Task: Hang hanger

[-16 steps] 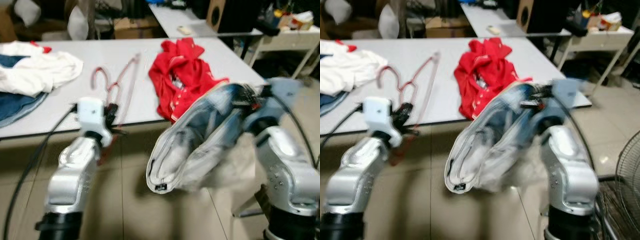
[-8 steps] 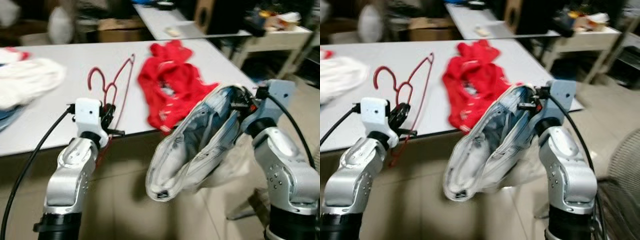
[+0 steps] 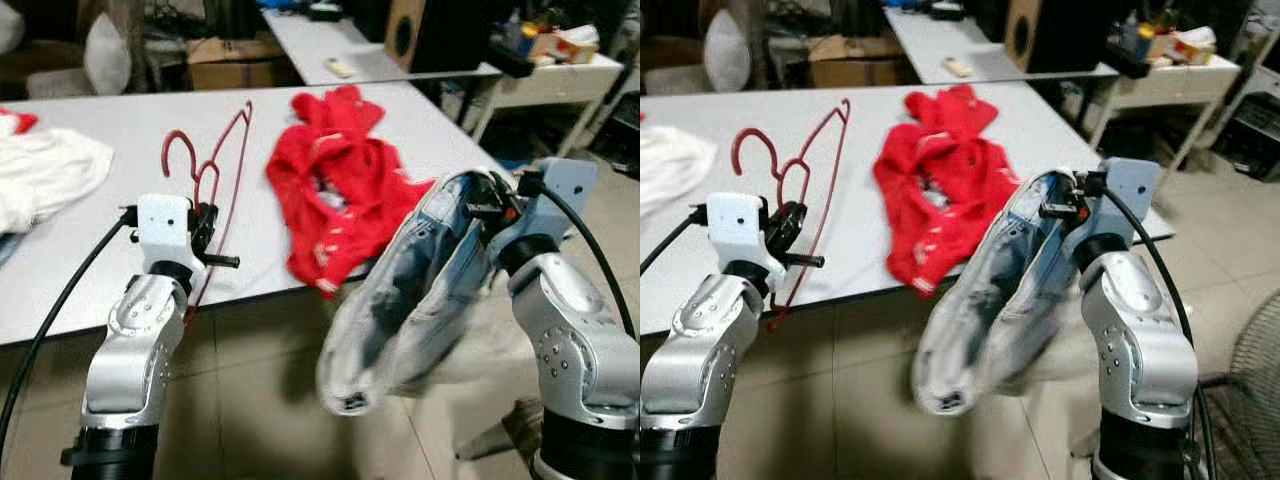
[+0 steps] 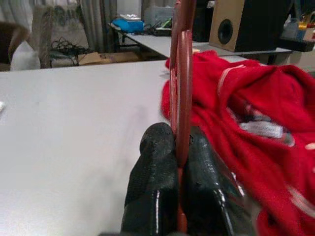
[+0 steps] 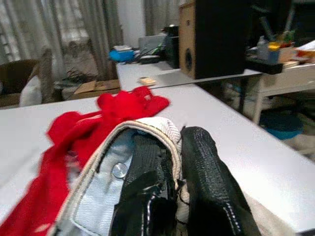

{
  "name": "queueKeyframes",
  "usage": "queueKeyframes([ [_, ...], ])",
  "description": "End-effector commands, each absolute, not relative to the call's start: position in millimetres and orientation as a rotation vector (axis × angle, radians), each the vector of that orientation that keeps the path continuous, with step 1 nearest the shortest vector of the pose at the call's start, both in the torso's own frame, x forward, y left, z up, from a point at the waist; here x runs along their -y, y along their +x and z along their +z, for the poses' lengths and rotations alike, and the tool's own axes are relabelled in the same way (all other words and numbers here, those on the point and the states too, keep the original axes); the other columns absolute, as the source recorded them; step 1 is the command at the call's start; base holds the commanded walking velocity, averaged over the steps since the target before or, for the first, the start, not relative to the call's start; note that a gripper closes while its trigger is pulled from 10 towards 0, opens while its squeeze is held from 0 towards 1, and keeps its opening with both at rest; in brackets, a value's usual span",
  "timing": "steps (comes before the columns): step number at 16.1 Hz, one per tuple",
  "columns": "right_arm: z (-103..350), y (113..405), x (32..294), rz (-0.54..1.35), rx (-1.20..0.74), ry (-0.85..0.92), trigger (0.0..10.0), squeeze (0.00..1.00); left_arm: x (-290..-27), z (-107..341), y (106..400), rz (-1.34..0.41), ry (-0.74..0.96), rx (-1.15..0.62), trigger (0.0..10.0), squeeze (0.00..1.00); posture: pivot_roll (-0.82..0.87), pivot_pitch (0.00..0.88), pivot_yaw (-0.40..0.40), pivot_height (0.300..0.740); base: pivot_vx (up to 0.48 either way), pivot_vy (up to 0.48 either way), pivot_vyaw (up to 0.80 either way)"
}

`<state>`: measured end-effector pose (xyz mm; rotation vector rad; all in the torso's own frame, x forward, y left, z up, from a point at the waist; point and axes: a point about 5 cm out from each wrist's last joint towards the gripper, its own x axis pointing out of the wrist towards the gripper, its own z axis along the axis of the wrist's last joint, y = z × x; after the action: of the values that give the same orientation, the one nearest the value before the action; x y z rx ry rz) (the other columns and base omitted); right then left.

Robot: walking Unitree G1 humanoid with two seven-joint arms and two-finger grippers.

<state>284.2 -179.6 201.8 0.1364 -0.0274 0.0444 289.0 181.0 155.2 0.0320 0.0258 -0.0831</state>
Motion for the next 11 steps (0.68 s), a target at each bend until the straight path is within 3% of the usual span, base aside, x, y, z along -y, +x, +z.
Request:
queueKeyframes([
  [1,216.9,282.1,184.2,0.034,0.101,0.136,10.0,0.00,-177.9,159.4,289.6,-0.095,0.040,-0.010,10.0,0.00,-0.06,0.000,-0.047,0.740,0.352,0.000,0.00],
  [3,217.9,282.0,185.3,0.024,0.101,0.095,10.0,0.00,-177.8,159.4,288.7,-0.095,0.041,-0.010,10.0,0.00,-0.06,0.000,-0.046,0.740,0.354,0.000,0.00],
  [6,219.6,282.5,188.2,-0.003,0.112,0.085,10.0,0.00,-175.7,159.4,288.3,-0.110,0.040,-0.010,10.0,0.00,-0.06,0.000,-0.045,0.740,0.350,0.000,0.68],
  [11,225.0,284.1,188.1,0.016,0.130,0.124,10.0,0.00,-174.6,155.8,287.2,-0.123,0.041,-0.023,10.0,0.00,-0.06,0.000,-0.041,0.740,0.352,0.000,0.00],
])
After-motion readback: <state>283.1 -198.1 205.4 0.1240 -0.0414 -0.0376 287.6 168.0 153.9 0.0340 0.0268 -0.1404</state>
